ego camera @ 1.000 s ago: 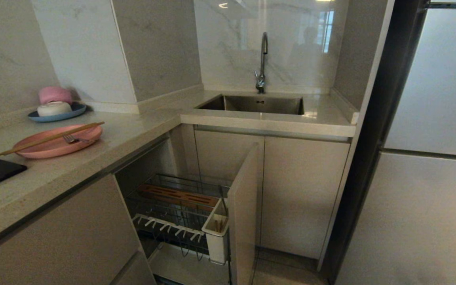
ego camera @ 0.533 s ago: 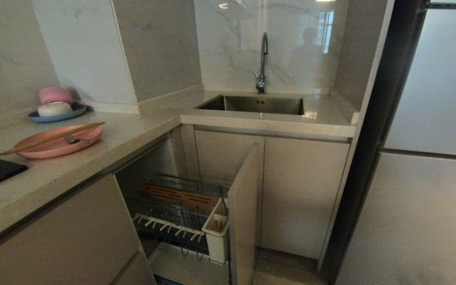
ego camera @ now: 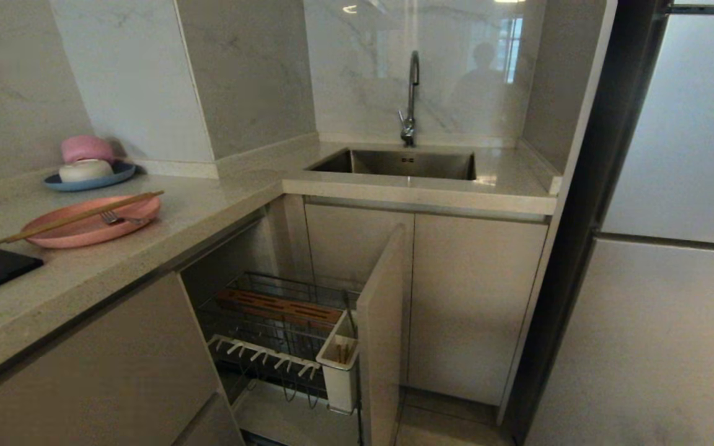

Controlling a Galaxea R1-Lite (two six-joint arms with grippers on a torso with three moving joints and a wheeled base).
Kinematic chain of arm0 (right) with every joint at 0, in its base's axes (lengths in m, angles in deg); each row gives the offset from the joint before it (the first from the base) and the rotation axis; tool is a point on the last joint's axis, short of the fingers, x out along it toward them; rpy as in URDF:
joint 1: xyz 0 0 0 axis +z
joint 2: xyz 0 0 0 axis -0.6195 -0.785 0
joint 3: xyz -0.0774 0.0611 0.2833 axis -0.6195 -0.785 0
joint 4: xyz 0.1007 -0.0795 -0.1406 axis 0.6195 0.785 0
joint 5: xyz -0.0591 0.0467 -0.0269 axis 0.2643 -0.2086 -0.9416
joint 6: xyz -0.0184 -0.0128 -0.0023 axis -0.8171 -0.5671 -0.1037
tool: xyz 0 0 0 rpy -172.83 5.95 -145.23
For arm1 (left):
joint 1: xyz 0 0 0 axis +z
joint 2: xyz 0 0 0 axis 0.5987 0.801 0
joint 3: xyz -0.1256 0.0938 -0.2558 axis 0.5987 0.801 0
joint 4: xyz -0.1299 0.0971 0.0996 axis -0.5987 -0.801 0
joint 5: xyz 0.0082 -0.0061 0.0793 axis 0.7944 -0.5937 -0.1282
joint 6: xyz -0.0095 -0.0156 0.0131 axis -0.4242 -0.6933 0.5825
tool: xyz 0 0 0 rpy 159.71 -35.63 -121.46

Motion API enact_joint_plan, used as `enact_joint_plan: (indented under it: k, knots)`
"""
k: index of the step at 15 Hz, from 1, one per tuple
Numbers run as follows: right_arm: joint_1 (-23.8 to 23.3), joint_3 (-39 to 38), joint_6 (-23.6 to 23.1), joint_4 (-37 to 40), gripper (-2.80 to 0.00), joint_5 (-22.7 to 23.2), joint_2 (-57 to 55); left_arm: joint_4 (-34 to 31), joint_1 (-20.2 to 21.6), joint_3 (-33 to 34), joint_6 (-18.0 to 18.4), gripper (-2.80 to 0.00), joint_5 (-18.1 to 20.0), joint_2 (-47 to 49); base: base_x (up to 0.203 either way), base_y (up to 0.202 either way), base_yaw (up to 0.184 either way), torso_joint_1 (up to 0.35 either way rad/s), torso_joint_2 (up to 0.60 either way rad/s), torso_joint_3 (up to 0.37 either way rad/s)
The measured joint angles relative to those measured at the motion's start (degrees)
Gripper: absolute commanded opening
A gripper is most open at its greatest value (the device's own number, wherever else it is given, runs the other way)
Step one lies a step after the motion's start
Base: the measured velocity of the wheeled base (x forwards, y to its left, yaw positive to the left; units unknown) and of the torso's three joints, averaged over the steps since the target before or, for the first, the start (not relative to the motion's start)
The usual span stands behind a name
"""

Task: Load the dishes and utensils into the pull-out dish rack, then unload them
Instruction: Pick up the bowl and place it in the cupboard

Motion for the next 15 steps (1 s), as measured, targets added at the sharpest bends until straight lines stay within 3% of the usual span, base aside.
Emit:
enact_joint_plan:
  k: [3, 5, 10, 15]
  knots:
    - [0.0, 0.0, 0.0, 0.0, -2.80, 0.0, 0.0, 1.2, -0.6, 8.4, 2.1, -2.80, 1.8, -6.7, 0.000, 0.000, 0.000, 0.000, 0.00, 0.000]
    - [0.0, 0.0, 0.0, 0.0, -2.80, 0.0, 0.0, 3.1, -0.6, 14.5, 1.5, -2.80, 3.9, -10.4, 0.000, 0.000, 0.000, 0.000, 0.00, 0.000]
    - [0.0, 0.0, 0.0, 0.0, -2.80, 0.0, 0.0, 17.8, -0.5, 32.5, 2.3, -2.80, 4.6, -13.4, 0.000, 0.000, 0.000, 0.000, 0.00, 0.000]
    - [0.0, 0.0, 0.0, 0.0, -2.80, 0.0, 0.0, 15.5, -0.5, 35.5, -3.0, -2.80, 4.7, -13.6, 0.000, 0.000, 0.000, 0.000, 0.00, 0.000]
